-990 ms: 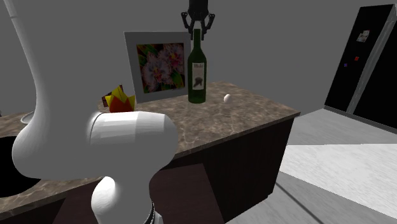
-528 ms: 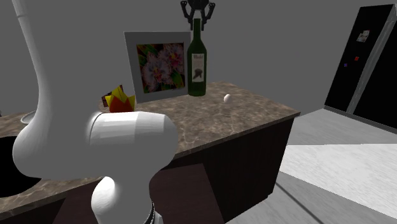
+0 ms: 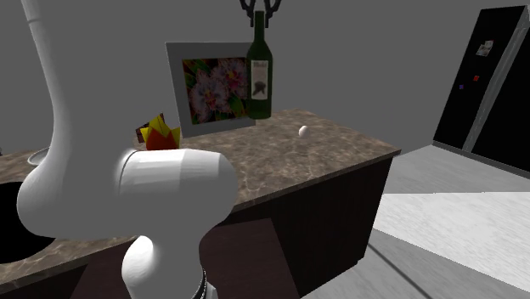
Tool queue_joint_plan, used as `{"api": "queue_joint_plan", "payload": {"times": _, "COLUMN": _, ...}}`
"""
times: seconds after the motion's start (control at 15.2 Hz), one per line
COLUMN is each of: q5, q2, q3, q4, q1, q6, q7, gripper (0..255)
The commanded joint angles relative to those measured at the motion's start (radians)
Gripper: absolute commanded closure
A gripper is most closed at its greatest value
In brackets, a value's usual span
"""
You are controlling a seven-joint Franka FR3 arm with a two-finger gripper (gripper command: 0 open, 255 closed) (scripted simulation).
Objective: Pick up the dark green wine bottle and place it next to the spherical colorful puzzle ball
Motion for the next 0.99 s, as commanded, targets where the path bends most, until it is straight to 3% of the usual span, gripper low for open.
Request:
{"api": "queue_joint_plan", "payload": {"times": 0.0, "q5": -0.037, "q2": -0.071, "q3": 0.022, "q4": -0.072, "q1": 0.04, "q6": 0.012, "q7": 0.049, "gripper": 255}}
{"api": "queue_joint_plan", "payload": {"times": 0.46, "q5": -0.122, "q2": -0.281, "q3": 0.136, "q4": -0.241, "q1": 0.13, "q6": -0.004, "q7": 0.233, "gripper": 255}}
{"api": "queue_joint_plan", "payload": {"times": 0.92, "q5": -0.14, "q2": -0.419, "q3": 0.262, "q4": -0.323, "q1": 0.183, "q6": -0.054, "q7": 0.411, "gripper": 255}}
